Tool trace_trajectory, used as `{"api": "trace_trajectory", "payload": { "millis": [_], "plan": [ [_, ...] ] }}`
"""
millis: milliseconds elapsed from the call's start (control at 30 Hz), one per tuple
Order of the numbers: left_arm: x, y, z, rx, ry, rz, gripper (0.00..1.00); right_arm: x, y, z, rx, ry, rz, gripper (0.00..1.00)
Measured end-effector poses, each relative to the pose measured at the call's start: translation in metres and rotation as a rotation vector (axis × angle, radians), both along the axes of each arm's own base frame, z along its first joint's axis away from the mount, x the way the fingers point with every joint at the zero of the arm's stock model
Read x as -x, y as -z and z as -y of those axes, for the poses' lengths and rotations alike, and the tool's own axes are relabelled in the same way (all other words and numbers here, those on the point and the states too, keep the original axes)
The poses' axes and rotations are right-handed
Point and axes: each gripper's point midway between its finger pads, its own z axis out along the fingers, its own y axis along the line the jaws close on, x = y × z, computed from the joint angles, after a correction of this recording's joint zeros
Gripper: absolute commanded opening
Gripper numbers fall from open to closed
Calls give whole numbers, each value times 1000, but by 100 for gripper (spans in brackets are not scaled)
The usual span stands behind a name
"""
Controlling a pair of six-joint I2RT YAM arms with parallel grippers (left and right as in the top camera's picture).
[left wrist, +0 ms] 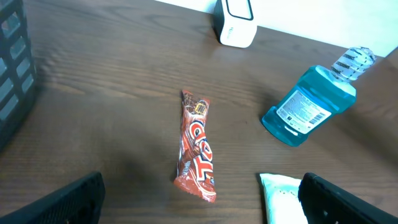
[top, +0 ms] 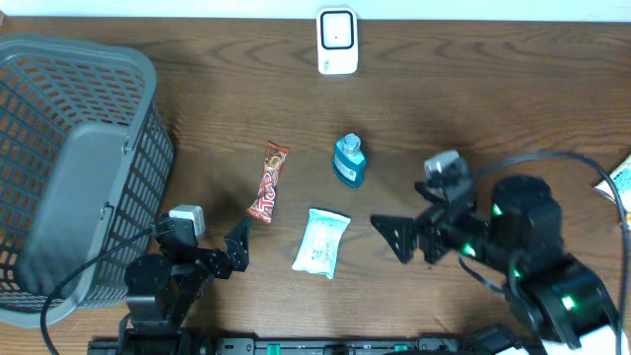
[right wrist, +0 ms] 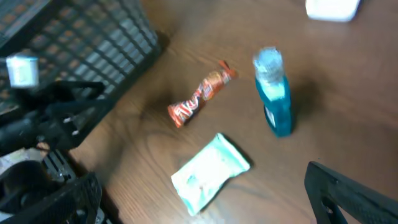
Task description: Scan the item barcode
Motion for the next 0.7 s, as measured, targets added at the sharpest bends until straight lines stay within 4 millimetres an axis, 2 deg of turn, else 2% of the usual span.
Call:
{"api": "trace_trajectory", "payload": {
  "millis": [167,300,367,467,600,700],
  "plan": [
    [0,0,0,0,0,-2,99,-36,1,-6,66,68,-147,99],
    [0,0,0,0,0,-2,99,-85,-14,-15,141,118,-190,99],
    [0,1,0,0,0,-3,99,-102,-16,-18,184,131,-232,99],
    [0,1,0,0,0,-2,99,-116,-16,-27,244,125,-281,99],
    [0,1,0,0,0,-3,99,-128,-3,-40,340,115,-339,99],
    [0,1,0,0,0,-3,99,-140,21,-50,433,109,-394,98]
  ]
}}
